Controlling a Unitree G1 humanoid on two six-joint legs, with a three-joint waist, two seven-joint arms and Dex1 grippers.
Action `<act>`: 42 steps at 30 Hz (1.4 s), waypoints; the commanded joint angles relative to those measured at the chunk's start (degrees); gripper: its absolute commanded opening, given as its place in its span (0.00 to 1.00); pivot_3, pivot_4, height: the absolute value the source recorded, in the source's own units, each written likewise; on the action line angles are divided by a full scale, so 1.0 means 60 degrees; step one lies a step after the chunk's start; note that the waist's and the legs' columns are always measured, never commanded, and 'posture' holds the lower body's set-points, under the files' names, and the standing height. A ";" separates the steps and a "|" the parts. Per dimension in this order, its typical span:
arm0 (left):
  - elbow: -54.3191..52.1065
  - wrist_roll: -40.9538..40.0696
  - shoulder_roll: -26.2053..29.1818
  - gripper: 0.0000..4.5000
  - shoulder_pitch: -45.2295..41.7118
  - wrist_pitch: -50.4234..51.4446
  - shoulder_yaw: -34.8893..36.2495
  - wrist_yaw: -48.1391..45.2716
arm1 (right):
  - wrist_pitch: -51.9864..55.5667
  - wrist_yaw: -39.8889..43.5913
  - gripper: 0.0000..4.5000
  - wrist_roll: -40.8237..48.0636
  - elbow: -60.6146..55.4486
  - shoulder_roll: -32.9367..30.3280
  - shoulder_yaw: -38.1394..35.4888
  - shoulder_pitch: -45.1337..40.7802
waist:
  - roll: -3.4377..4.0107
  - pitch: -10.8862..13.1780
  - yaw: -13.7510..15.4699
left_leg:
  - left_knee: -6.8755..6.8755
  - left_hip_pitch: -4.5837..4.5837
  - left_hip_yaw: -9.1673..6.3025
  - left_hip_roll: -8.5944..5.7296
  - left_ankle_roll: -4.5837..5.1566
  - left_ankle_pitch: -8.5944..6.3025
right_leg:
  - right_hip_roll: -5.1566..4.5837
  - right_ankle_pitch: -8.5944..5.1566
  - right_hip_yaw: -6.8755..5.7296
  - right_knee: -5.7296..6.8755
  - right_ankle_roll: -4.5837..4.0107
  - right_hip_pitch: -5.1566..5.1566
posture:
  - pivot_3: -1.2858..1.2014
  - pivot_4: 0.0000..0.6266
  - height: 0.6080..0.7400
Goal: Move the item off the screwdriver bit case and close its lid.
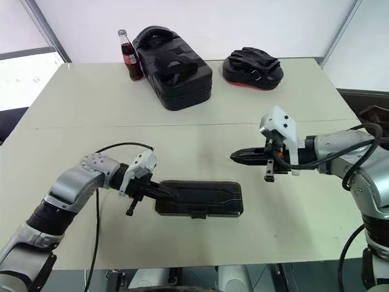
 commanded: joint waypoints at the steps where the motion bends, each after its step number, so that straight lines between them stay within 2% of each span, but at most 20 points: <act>1: 0.1261 -0.0060 -0.0995 0.00 -0.1375 -0.0418 0.0586 0.0774 | 0.0072 0.0428 0.00 0.0793 -0.1172 -0.0282 0.0270 0.0267 | -0.0002 0.0002 0.0150 | 0.0006 -0.0006 -0.0004 -0.0002 0.0001 0.0000 | -0.0002 0.0000 -0.0005 -0.0001 0.0000 0.0000 | 0.52 0.24 1.00; 6: 0.4178 0.0572 -0.2111 0.00 -0.3129 -0.1730 0.0891 0.1524 | -0.0105 0.0353 0.00 0.0995 -0.1725 -0.0098 0.1022 0.0530 | -0.0016 0.0007 0.0182 | 0.0038 -0.0037 -0.0023 -0.0007 0.0004 -0.0002 | 0.0002 0.0002 -0.0031 -0.0005 0.0004 -0.0005 | 0.52 0.24 1.00; 12: 0.7780 0.2198 -0.2913 0.00 -0.4200 -0.4023 0.0116 0.1258 | -0.0291 -0.0094 0.00 0.0962 -0.2056 0.0370 0.1864 0.0789 | -0.0018 0.0009 0.0194 | 0.0039 -0.0039 -0.0023 -0.0031 0.0007 -0.0003 | 0.0012 0.0002 -0.0040 -0.0004 0.0004 -0.0011 | 0.52 0.24 1.00; 18: 0.9591 0.2998 -0.3687 0.00 -0.4659 -0.4990 -0.0293 0.0479 | -0.0242 -0.0754 0.00 0.1012 -0.2884 0.0593 0.2428 0.1331 | -0.0024 0.0012 0.0229 | 0.0068 -0.0091 -0.0036 -0.0034 0.0019 -0.0011 | 0.0005 0.0002 -0.0053 -0.0004 0.0004 -0.0036 | 0.52 0.24 1.00; 21: 1.0437 0.3707 -0.4176 0.00 -0.4870 -0.5741 -0.0609 0.0726 | -0.0498 -0.1855 0.00 0.0274 -0.2871 0.1300 0.3040 0.1615 | -0.0032 0.0006 0.0221 | 0.0094 -0.0086 -0.0048 -0.0033 0.0033 -0.0019 | 0.0001 0.0002 -0.0064 -0.0004 0.0005 -0.0014 | 0.52 0.24 1.00; 25: 1.0914 0.4000 -0.4636 0.00 -0.5119 -0.6150 -0.0542 0.0595 | -0.1433 -0.2525 0.00 -0.1587 -0.2803 0.1216 0.4128 0.1813 | -0.0028 0.0003 0.0235 | 0.0125 -0.0087 -0.0059 -0.0037 0.0037 -0.0021 | -0.0004 0.0002 -0.0073 0.0005 0.0006 0.0004 | 0.52 0.24 1.00; 30: 1.0966 0.4155 -0.4821 0.00 -0.5282 -0.6218 -0.0490 0.0157 | -0.2102 -0.2887 0.00 -0.2933 -0.2946 0.1061 0.4934 0.2036 | -0.0029 0.0003 0.0203 | 0.0136 -0.0087 -0.0062 -0.0046 0.0047 -0.0026 | -0.0005 0.0004 -0.0076 0.0004 0.0011 0.0011 | 0.52 0.24 1.00; 42: 0.9813 0.4261 -0.4804 0.00 -0.4763 -0.5841 -0.0511 -0.0649 | -0.2816 -0.2262 0.00 -0.4337 -0.2827 0.0557 0.5599 0.1942 | -0.0029 0.0003 0.0192 | 0.0137 -0.0083 -0.0065 -0.0037 0.0047 -0.0026 | 0.0001 0.0004 -0.0081 0.0012 0.0011 0.0010 | 0.52 0.24 1.00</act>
